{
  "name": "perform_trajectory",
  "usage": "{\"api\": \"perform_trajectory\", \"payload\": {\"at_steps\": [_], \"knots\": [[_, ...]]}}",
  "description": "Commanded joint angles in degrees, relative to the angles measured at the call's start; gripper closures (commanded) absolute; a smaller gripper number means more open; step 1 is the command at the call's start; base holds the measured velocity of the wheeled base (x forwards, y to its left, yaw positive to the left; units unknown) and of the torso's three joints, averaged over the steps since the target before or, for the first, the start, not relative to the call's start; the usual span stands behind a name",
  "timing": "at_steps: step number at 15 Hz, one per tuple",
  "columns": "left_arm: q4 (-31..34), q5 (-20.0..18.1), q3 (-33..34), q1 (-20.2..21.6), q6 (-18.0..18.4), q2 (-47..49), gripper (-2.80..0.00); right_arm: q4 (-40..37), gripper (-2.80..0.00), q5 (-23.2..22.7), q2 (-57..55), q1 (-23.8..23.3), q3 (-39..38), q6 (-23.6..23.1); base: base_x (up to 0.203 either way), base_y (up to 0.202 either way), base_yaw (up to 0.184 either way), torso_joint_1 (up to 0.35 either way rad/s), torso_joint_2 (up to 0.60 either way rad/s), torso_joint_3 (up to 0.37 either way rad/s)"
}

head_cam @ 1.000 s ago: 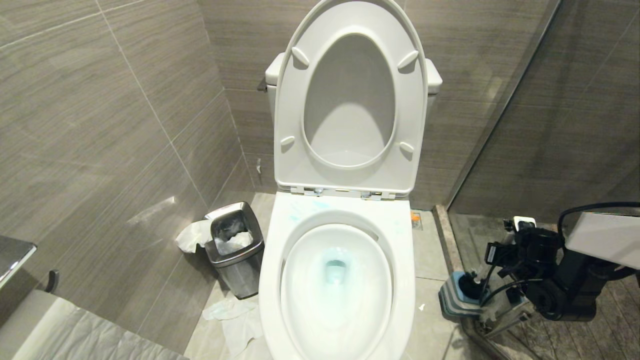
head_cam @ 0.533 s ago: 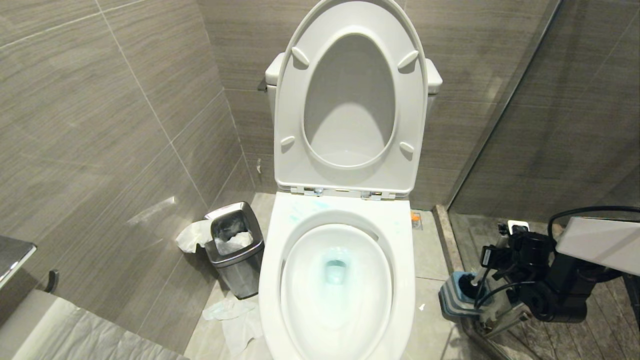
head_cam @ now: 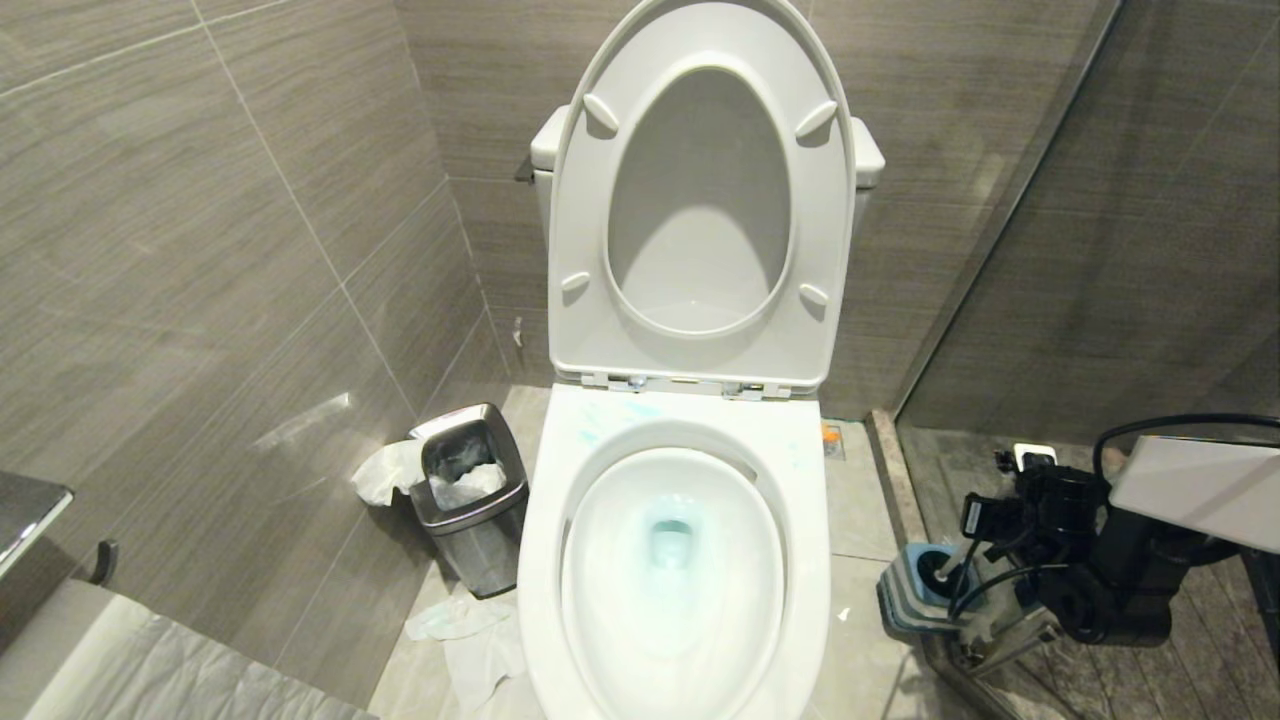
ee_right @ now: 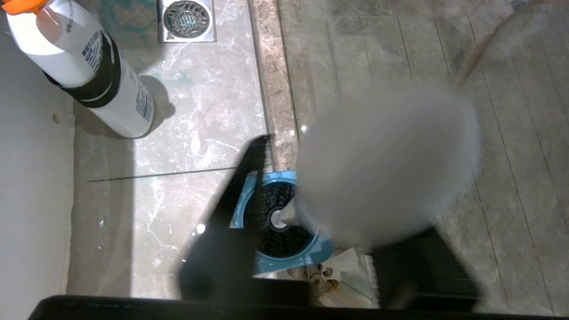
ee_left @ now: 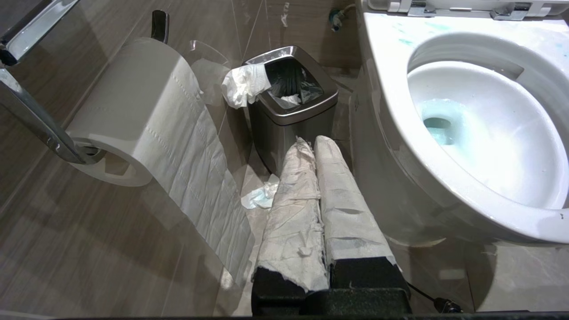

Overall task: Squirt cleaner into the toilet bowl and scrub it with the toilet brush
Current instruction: Put the toilet brush back

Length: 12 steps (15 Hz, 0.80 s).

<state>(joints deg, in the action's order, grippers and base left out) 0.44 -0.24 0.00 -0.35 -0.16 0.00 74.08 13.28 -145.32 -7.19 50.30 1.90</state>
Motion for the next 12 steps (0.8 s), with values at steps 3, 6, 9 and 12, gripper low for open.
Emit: {"api": "perform_trajectory", "payload": {"at_steps": [3, 6, 9, 12], "knots": [[0.0, -0.02, 0.09, 0.0, -0.02, 0.09, 0.0, 0.43, -2.8, 0.17, 0.65, -0.01, -0.22, -0.08, 0.0, 0.0, 0.0, 0.0, 0.0, 0.0], [0.0, -0.02, 0.09, 0.0, -0.02, 0.09, 0.0, -0.18, -2.8, 0.08, 4.82, -0.01, -4.53, -0.78, 0.0, 0.0, 0.0, 0.0, 0.0, 0.0], [0.0, -0.02, 0.09, 0.0, -0.02, 0.09, 0.0, -0.05, -2.8, -0.06, 10.44, -0.01, -12.95, -1.96, 0.0, 0.0, 0.0, 0.0, 0.0, 0.0], [0.0, -0.02, 0.09, 0.0, -0.02, 0.09, 0.0, 0.18, -2.8, -1.86, 16.79, 0.04, -20.21, -3.1, 0.0, 0.0, 0.0, 0.0, 0.0, 0.0]]}}
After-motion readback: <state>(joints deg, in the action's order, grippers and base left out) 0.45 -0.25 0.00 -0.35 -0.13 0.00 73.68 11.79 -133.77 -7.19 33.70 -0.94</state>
